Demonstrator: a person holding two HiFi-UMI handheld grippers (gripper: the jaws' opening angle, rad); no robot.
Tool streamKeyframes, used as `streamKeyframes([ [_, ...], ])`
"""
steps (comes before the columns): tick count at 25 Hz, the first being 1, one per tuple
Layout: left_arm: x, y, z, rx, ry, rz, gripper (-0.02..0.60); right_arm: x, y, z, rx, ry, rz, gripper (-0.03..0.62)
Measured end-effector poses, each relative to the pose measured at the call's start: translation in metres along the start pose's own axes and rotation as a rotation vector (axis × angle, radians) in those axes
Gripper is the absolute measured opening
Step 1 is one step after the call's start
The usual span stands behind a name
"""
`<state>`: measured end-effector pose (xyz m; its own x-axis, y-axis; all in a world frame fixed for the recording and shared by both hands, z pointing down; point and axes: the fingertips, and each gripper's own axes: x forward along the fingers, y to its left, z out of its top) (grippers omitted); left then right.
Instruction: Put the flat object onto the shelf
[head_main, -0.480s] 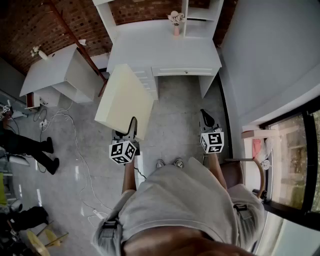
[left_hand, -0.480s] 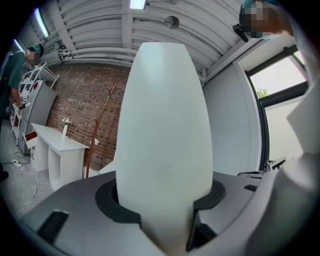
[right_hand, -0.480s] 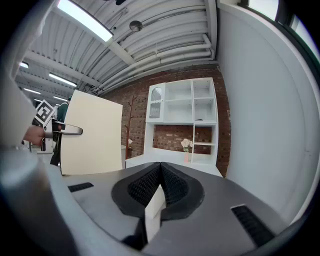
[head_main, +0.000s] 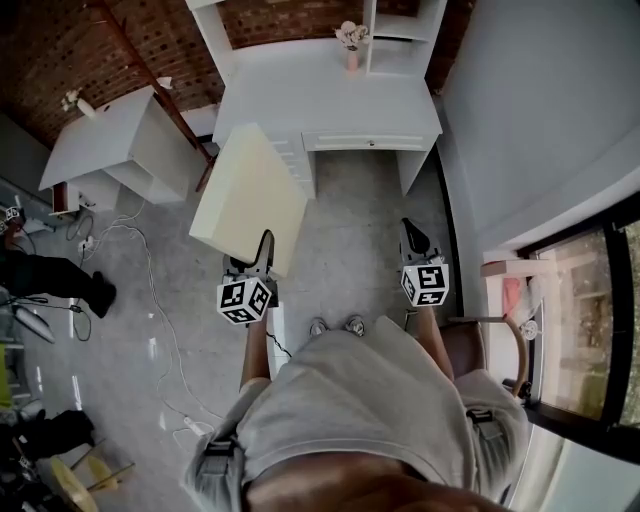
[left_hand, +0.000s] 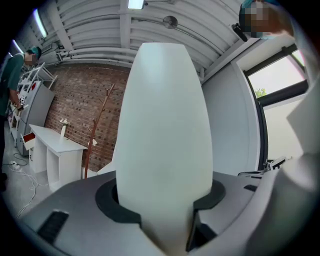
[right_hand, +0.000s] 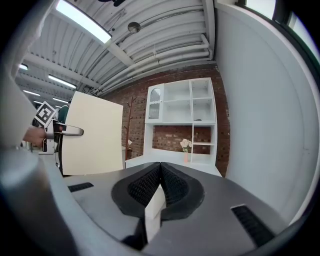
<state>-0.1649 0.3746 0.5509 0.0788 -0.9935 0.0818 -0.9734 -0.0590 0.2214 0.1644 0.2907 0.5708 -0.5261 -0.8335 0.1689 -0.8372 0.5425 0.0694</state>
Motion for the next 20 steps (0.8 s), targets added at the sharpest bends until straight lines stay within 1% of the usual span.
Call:
streamKeyframes([
  [8,0.019,-0.012,0.006,0.01,-0.014,-0.008,0.27,0.008,-0.016,0.003,-0.026,-0.011,0.015,0.029],
  [15,0.033,-0.03,0.012,0.011,-0.037,0.006,0.27,0.011,-0.037,0.008,-0.014,-0.038,0.036,0.029],
  [20,0.04,-0.042,0.014,0.021,-0.046,0.007,0.27,0.011,-0.051,0.007,-0.015,-0.039,0.045,0.029],
])
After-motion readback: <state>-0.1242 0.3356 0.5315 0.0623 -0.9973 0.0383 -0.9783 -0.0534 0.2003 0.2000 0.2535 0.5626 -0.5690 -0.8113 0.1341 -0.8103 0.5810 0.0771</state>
